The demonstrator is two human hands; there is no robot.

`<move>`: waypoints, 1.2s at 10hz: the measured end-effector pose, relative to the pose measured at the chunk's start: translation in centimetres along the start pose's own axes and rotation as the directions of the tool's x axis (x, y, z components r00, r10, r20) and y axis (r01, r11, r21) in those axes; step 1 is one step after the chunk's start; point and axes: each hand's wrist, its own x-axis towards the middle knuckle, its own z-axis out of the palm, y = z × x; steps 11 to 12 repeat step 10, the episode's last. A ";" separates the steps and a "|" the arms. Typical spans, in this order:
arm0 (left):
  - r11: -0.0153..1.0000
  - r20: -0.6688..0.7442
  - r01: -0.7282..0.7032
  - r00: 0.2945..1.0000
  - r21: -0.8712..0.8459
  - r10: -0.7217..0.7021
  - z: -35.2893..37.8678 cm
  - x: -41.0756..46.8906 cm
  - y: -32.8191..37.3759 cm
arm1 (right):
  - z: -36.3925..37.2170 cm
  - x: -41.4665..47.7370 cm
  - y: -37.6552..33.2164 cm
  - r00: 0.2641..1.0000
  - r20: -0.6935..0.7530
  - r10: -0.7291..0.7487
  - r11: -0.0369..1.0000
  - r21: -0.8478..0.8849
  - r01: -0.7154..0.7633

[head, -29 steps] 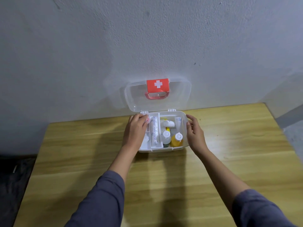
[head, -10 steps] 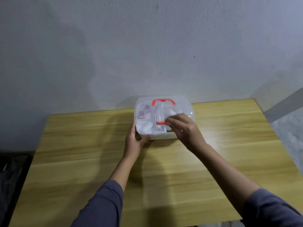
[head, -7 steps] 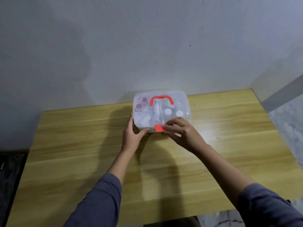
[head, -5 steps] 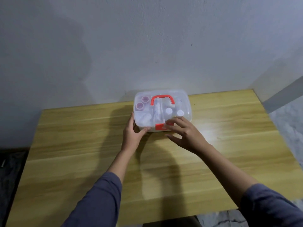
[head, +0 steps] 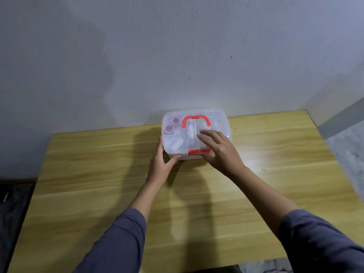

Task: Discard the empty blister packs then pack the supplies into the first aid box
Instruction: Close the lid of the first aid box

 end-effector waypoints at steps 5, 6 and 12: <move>0.986 0.043 -0.155 0.987 0.058 0.153 1.1 3.6 3.2 | 0.0 -0.8 3.3 0.924 0.009 0.381 0.895 0.246 -0.372; 0.985 0.049 -0.155 0.987 0.080 0.151 1.6 4.6 3.9 | -0.4 0.2 4.6 0.923 0.046 0.383 0.891 0.247 -0.382; 0.952 0.061 -0.075 0.996 0.296 0.060 1.0 3.2 5.7 | -3.0 -0.2 4.1 0.877 0.264 0.403 0.874 0.174 -0.454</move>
